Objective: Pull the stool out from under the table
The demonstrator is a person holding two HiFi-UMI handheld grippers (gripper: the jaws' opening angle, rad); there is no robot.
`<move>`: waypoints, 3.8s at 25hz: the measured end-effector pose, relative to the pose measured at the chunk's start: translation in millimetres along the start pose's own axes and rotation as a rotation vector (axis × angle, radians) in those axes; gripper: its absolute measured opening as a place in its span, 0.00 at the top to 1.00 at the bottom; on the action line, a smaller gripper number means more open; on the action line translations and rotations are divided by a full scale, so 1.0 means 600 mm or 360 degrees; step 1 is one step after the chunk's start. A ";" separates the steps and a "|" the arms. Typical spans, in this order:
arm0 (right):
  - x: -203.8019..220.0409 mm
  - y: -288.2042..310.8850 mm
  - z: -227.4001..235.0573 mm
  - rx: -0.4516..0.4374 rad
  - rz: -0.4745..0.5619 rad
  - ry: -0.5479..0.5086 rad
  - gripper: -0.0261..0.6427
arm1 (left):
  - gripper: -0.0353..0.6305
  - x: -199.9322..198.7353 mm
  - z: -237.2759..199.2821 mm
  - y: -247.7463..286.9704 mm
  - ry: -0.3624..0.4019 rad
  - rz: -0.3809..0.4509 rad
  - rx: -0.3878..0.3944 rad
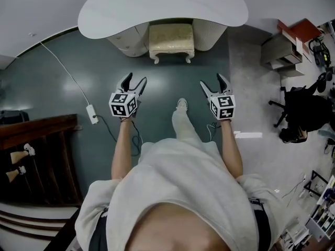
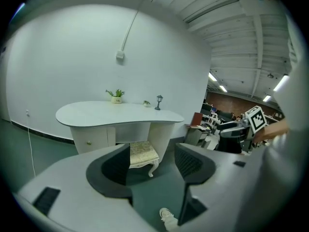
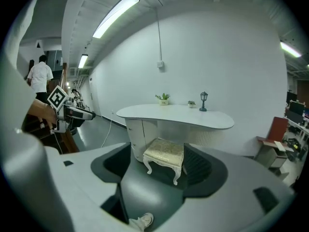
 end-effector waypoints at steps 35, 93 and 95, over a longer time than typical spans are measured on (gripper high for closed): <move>0.156 0.422 0.036 0.0031 -0.0274 0.0097 0.47 | 0.54 0.213 -0.289 0.325 0.0054 -0.0330 0.0133; 0.624 1.010 0.348 0.0076 -0.0434 0.0012 0.50 | 0.50 0.663 -0.438 0.940 0.0125 -0.0327 0.0107; 0.625 1.014 0.347 0.0079 -0.0432 -0.0006 0.53 | 0.50 0.661 -0.436 0.951 0.0130 -0.0331 0.0120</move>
Point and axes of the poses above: the fingertips, and each gripper's own axes: y forward along the fingers, z to its right, x out of its underside, the point moved 4 cm from there along -y, backward along the fingers, and after that the axes turned 5 degrees about y, right-handed, at the moved point
